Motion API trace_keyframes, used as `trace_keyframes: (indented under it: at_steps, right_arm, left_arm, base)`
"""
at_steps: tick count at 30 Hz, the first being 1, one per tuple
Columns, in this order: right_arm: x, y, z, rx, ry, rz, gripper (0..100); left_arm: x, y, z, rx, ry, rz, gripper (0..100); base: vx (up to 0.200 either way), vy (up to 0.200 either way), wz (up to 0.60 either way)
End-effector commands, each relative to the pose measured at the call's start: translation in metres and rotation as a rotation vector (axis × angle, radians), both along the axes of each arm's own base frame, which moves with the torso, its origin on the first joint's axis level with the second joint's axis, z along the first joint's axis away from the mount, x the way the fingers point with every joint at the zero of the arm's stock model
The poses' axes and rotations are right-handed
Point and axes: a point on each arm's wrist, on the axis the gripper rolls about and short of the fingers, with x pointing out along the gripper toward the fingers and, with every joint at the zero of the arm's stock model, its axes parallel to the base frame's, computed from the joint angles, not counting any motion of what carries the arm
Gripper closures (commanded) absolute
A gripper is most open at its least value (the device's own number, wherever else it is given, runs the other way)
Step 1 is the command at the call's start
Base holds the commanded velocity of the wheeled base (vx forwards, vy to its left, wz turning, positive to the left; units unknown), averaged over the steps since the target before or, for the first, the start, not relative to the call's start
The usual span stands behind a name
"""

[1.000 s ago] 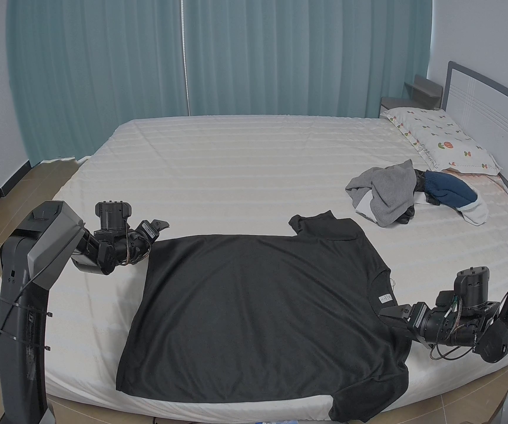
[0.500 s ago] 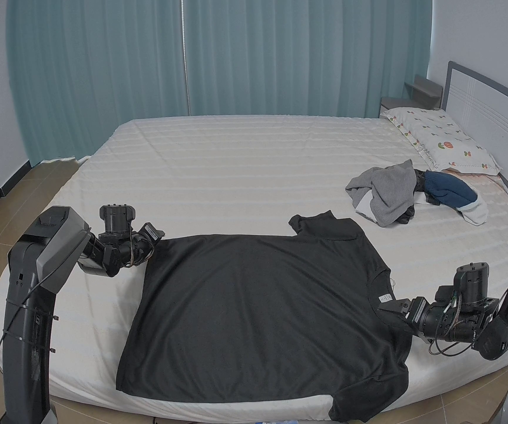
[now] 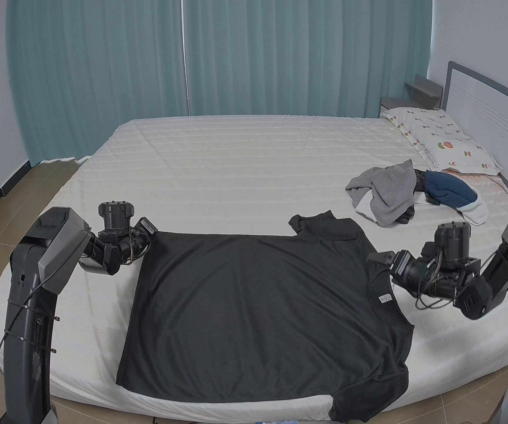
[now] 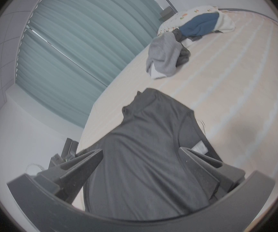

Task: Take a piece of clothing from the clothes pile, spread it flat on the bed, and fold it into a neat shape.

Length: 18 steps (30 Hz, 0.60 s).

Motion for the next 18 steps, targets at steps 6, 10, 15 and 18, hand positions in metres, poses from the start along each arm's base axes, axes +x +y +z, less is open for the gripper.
trace_keyframes:
  at_steps: [6, 10, 15, 18]
  right_arm:
    - [0.110, -0.014, -0.055, -0.105, 0.072, -0.033, 0]
    - [0.131, -0.018, -0.070, -0.133, 0.062, -0.029, 0]
    - [0.151, -0.018, -0.079, -0.145, 0.023, -0.041, 0]
    - [0.164, -0.019, -0.086, -0.145, -0.005, -0.051, 0]
  left_arm:
    - [0.003, 0.012, 0.007, -0.028, -0.027, 0.030, 100]
    - [0.002, 0.012, 0.006, -0.030, -0.025, 0.030, 100]
    - [0.002, 0.012, 0.004, -0.030, -0.021, 0.029, 100]
    - [0.002, 0.012, 0.004, -0.030, -0.019, 0.029, 100]
  base:
    - [0.000, 0.000, 0.00]
    - [0.000, 0.000, 0.00]
    - [0.000, 0.000, 0.00]
    - [0.000, 0.000, 0.00]
